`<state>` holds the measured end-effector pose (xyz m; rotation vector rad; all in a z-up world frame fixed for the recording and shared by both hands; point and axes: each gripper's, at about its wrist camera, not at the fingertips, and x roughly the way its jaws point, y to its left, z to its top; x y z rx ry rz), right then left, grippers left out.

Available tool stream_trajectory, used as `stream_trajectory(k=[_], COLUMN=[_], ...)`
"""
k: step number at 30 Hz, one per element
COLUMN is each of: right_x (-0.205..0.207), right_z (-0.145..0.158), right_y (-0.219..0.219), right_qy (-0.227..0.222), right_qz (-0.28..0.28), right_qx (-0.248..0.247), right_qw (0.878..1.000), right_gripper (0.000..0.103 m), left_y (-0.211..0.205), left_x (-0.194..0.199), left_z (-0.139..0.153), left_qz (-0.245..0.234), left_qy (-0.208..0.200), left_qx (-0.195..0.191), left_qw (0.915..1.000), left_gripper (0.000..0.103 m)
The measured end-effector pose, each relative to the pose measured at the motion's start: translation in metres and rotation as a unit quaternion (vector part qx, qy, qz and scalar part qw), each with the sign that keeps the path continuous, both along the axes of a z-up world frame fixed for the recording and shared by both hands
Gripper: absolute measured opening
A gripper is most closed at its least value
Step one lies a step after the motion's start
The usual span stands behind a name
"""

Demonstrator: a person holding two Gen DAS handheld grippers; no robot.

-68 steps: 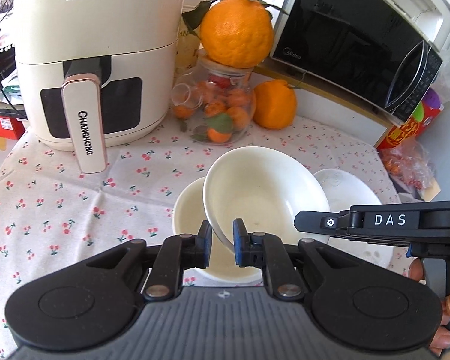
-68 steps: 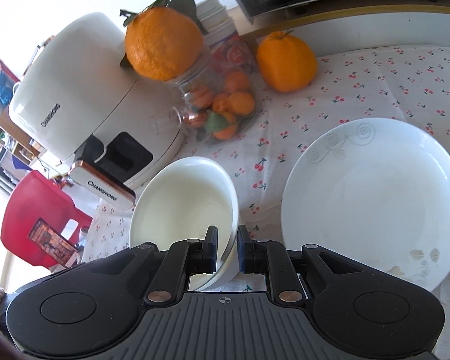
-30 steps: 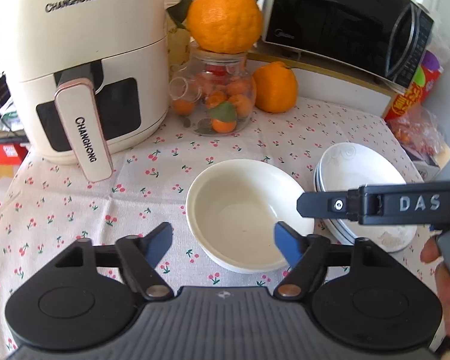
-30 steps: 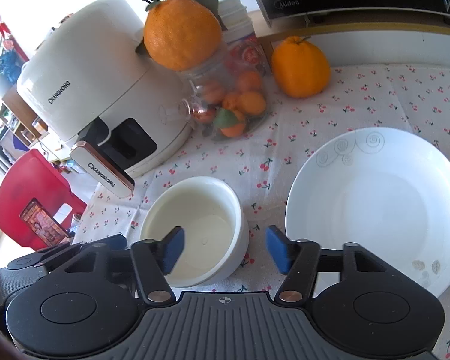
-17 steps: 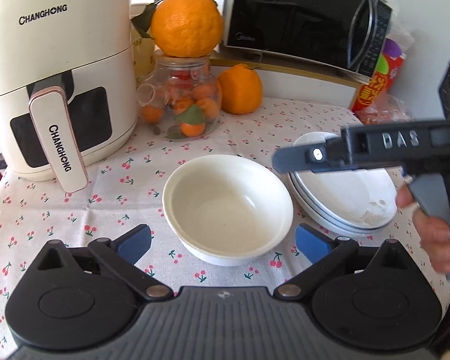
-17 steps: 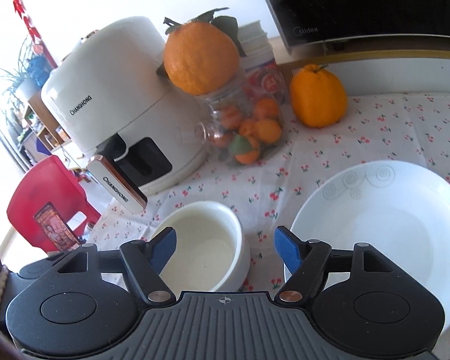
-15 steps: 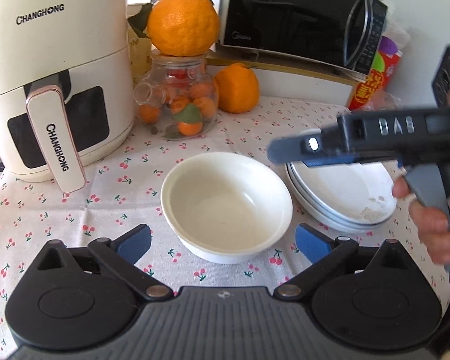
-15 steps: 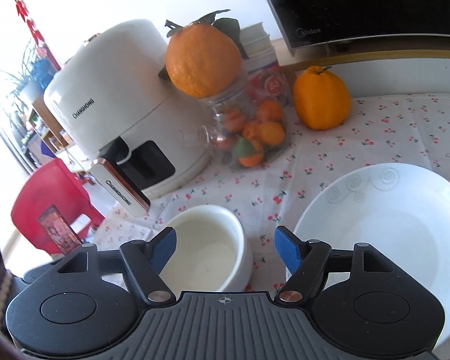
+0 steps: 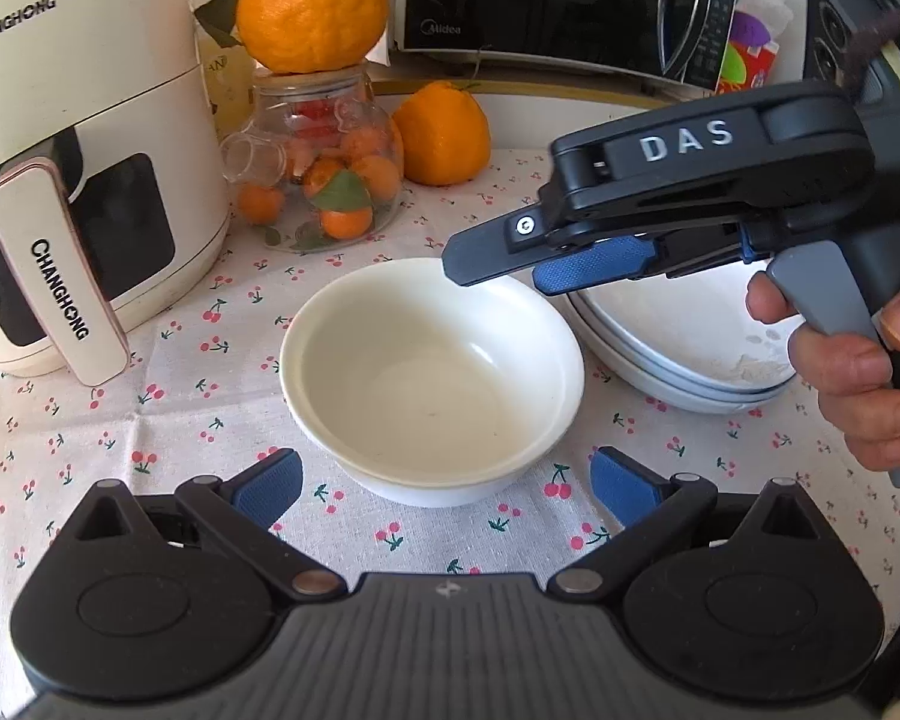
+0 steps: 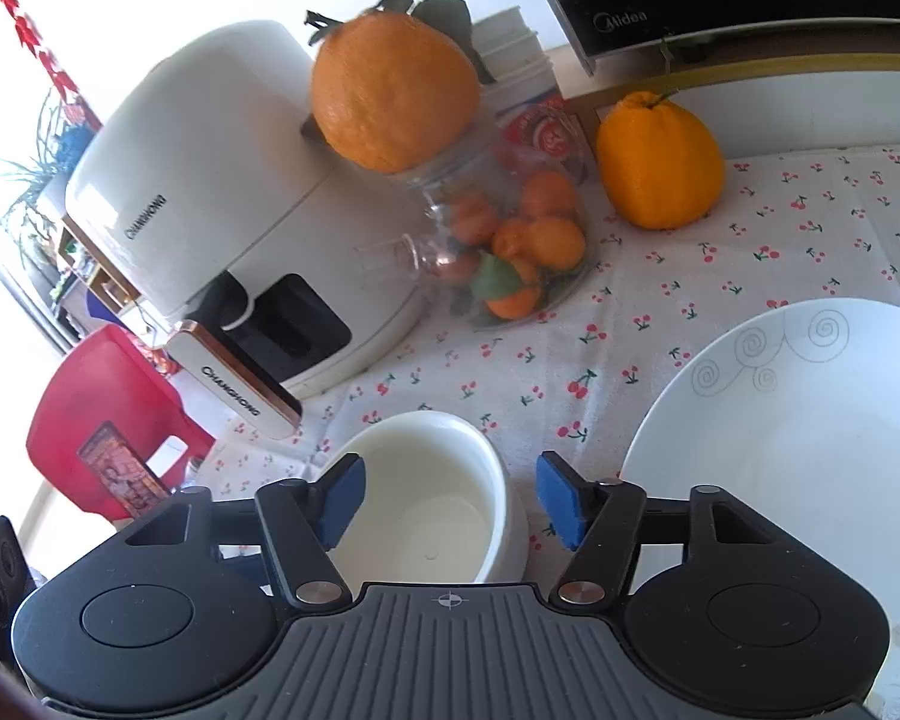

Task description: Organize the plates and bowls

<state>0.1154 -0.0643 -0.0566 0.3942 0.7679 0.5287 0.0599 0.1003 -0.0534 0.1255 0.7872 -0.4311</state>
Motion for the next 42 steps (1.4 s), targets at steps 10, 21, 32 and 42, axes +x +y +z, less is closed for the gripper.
stream_trajectory(k=[10,21,32,42], right_x=[0.003,0.003,-0.003,-0.007], right_z=[-0.005,-0.007,0.001,0.015], right_y=[0.004,0.008,0.007,-0.007], right_qy=[0.019,0.025,0.011,-0.005], right_qz=[-0.006,0.002,0.002,-0.011], right_qx=[-0.017,-0.037,-0.04,-0.029], right_qw=[1.0,0.999,0.999,1.0], right_gripper=[0.047,0.033,0.033,0.033], left_y=[-0.002,-0.002,-0.002,-0.009], left_x=[0.003,0.007,0.005,0.003], left_z=[-0.003,-0.004,0.002,0.02], left_qz=[0.001,0.004,0.004,-0.001], left_qy=[0.001,-0.01,-0.02,-0.049], left_qx=[-0.006,0.008,0.003,-0.014], left_qw=[1.0,0.9999,0.9998,0.9987], left_gripper=[0.101,0.089,0.09,0.09])
